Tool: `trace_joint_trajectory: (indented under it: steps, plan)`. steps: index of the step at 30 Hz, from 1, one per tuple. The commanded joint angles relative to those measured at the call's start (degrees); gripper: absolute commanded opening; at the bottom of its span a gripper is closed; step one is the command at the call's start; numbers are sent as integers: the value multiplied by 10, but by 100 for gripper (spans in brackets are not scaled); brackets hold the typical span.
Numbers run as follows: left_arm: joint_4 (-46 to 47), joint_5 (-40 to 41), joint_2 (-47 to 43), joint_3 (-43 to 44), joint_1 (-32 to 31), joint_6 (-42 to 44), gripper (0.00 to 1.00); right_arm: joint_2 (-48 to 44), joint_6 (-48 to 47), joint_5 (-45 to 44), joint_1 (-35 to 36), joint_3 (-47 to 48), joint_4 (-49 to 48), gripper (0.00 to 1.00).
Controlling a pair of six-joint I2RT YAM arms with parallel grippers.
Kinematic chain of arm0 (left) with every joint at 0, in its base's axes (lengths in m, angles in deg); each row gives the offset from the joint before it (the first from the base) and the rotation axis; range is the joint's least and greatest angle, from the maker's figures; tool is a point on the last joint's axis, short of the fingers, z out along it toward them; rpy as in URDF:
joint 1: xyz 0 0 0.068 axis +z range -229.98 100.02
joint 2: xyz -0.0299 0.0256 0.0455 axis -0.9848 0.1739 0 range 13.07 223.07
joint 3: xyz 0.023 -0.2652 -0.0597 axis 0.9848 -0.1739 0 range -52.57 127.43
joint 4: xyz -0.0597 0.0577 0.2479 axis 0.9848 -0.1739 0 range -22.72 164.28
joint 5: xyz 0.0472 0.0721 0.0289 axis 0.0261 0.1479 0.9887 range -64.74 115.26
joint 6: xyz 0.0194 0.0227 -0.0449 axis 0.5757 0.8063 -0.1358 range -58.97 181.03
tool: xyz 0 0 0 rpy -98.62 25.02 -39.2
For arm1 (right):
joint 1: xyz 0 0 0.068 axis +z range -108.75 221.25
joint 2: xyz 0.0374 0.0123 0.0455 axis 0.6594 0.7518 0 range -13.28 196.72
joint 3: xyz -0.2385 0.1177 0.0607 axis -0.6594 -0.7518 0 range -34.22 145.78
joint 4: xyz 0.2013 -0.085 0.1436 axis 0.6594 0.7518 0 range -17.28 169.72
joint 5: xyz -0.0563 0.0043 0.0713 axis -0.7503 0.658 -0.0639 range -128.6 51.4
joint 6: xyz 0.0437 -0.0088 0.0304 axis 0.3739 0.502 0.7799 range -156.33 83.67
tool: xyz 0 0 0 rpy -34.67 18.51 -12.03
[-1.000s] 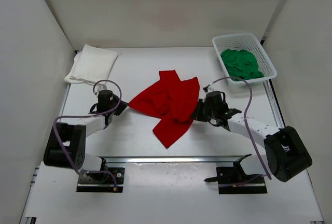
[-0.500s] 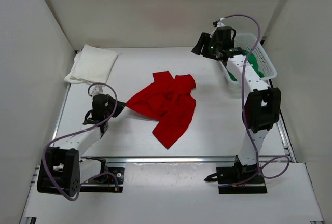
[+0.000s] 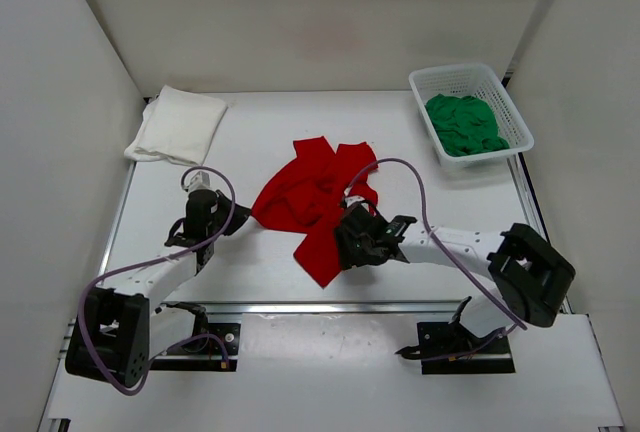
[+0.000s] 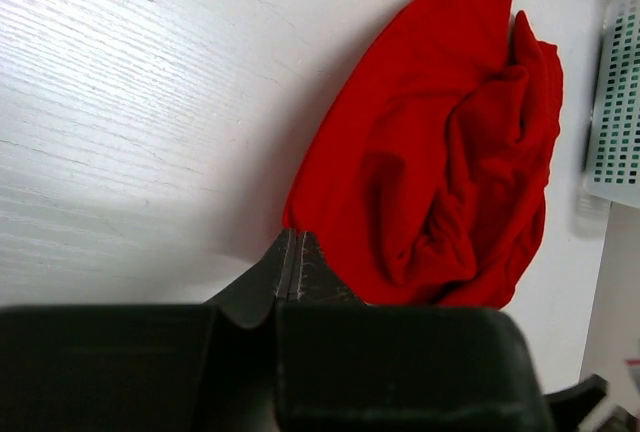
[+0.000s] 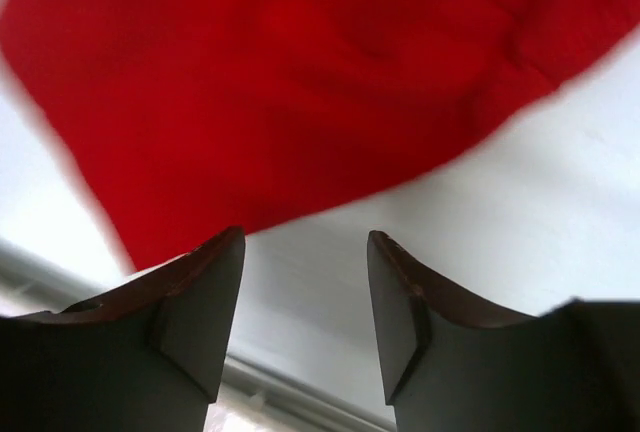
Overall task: Fold and stack the t-shirts
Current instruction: Flatten out the tshirt
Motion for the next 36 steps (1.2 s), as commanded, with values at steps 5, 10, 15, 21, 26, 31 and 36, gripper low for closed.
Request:
trace_joint_trajectory:
  steps: [5, 10, 15, 21, 26, 31, 36]
  plan:
    - [12, -4, -26, -9, -5, 2, 0, 41, 49, -89, -27, -26, -55, 49]
    - [12, -6, -17, -8, 8, 6, 0, 53, 30, -108, -104, -27, -51, 0]
    - [21, -11, -14, -9, 23, -6, 0, -83, -27, -74, -250, -103, -46, 0]
    - [20, -26, 0, 2, 26, -13, 0, -167, -48, -38, -351, -114, -20, 25]
    - [10, -11, -13, 9, 13, -4, 0, -207, -2, -41, -275, -136, 23, 47]
    - [11, -5, -16, 5, -12, -3, 0, -272, 77, -54, -236, -206, 84, 45]
    - [16, -16, -14, 4, -12, -2, 0, -297, 97, -35, -236, -232, 95, 40]
